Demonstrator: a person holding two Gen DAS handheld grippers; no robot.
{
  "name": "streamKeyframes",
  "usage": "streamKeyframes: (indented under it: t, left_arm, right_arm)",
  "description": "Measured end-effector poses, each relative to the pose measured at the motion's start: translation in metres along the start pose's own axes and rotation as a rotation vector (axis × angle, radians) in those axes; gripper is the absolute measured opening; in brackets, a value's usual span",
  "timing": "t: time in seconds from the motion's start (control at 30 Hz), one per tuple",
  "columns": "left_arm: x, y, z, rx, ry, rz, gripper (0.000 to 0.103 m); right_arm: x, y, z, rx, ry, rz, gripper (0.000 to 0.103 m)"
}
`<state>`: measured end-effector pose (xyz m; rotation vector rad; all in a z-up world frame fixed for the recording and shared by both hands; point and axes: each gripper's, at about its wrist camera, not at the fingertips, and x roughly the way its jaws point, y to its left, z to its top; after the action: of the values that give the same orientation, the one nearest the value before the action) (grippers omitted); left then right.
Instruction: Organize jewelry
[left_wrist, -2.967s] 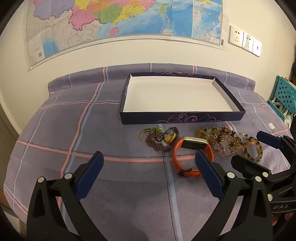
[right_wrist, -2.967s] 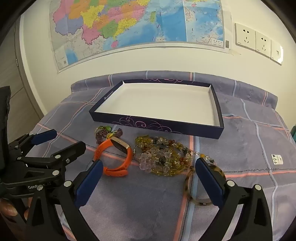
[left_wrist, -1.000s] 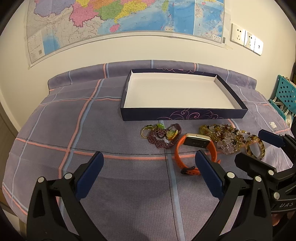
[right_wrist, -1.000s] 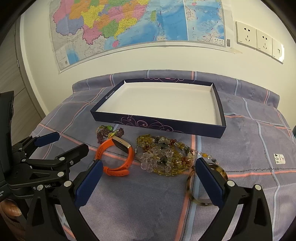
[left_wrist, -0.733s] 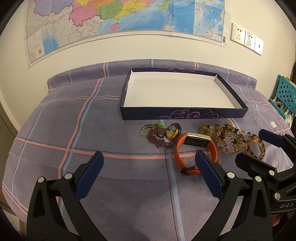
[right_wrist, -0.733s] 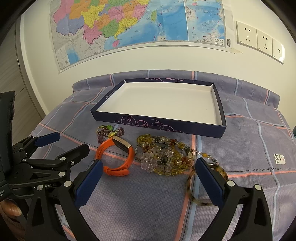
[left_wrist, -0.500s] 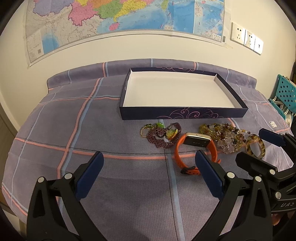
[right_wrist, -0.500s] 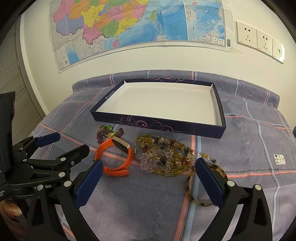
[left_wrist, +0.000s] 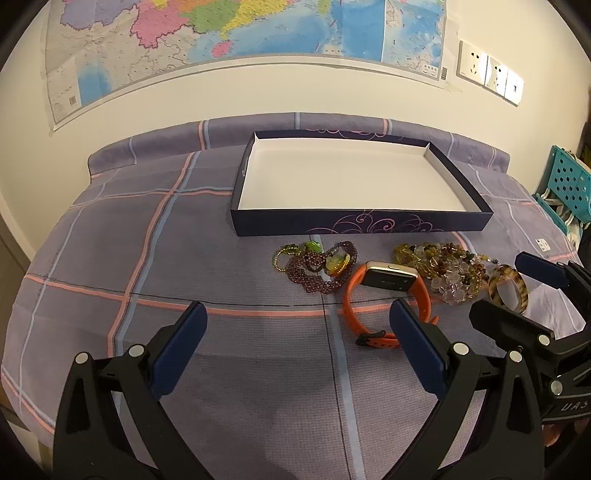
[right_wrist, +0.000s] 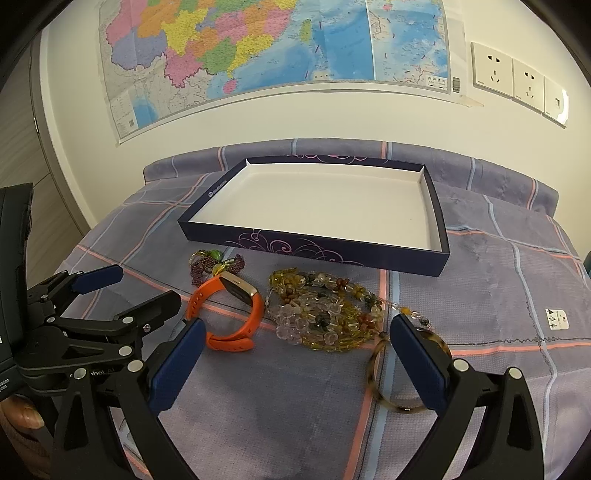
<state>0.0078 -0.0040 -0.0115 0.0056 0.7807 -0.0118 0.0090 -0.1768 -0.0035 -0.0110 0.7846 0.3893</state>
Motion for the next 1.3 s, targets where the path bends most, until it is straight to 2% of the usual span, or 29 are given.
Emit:
streamKeyframes:
  t: [0.63,0.83,0.97,1.3]
  left_arm:
    - [0.01,-0.005,-0.002,0.003,0.036,-0.035,0.097]
    - [0.017,-0.008,-0.001,0.011,0.06,-0.069,0.086]
    - [0.022,-0.01,0.0,0.015,0.075,-0.085,0.083]
    - [0.034,-0.011,0.002,0.023,0.113,-0.124,0.073]
  right_arm:
    - [0.003,-0.006,-0.001,-0.004,0.014,-0.002,0.096]
    - [0.002,-0.01,0.0,-0.006,0.013,-0.003,0.096]
    - [-0.001,-0.02,-0.001,0.001,0.012,-0.007,0.096]
    - [-0.008,-0.074,-0.007,0.048,0.049,-0.108,0.084]
